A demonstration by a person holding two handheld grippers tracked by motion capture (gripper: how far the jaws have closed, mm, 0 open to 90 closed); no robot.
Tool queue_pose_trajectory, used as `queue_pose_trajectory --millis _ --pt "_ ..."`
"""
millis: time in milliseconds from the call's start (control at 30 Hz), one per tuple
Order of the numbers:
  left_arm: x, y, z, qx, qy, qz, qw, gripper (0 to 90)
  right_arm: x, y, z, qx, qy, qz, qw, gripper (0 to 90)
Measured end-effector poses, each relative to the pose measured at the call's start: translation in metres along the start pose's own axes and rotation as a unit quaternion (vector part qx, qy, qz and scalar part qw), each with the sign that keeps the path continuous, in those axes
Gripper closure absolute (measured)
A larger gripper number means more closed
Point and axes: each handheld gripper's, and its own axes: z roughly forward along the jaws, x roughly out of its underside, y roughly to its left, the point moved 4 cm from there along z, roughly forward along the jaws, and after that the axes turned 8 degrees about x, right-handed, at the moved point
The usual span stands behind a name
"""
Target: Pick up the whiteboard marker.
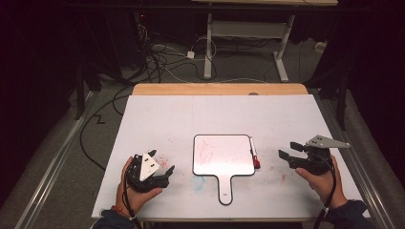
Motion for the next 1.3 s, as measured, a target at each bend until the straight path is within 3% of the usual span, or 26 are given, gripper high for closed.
queue_pose_trajectory --millis 400,633,900,1133,1300 --pt "0.001 -0.001 0.001 0.003 0.004 0.004 1.0 19.6 -0.02 0.02 0.032 -0.025 0.034 -0.005 0.9991 52.5" --pt "0.001 -0.001 0.002 0.004 0.006 0.004 1.0 19.6 -0.026 0.036 0.066 -0.043 0.079 -0.005 0.9959 59.8" --pt "0.001 -0.001 0.002 0.006 0.006 0.005 1.0 19.6 -0.026 0.046 0.097 -0.042 0.115 0.008 0.9924 62.6" --pt "0.002 -0.001 0.002 0.006 0.008 0.003 0.9999 19.6 -0.019 0.052 0.108 -0.045 0.145 0.008 0.9884 66.8" --pt "0.003 -0.002 0.003 0.008 0.011 0.005 0.9999 19.6 -0.018 0.051 0.109 -0.048 0.143 0.016 0.9884 70.2"
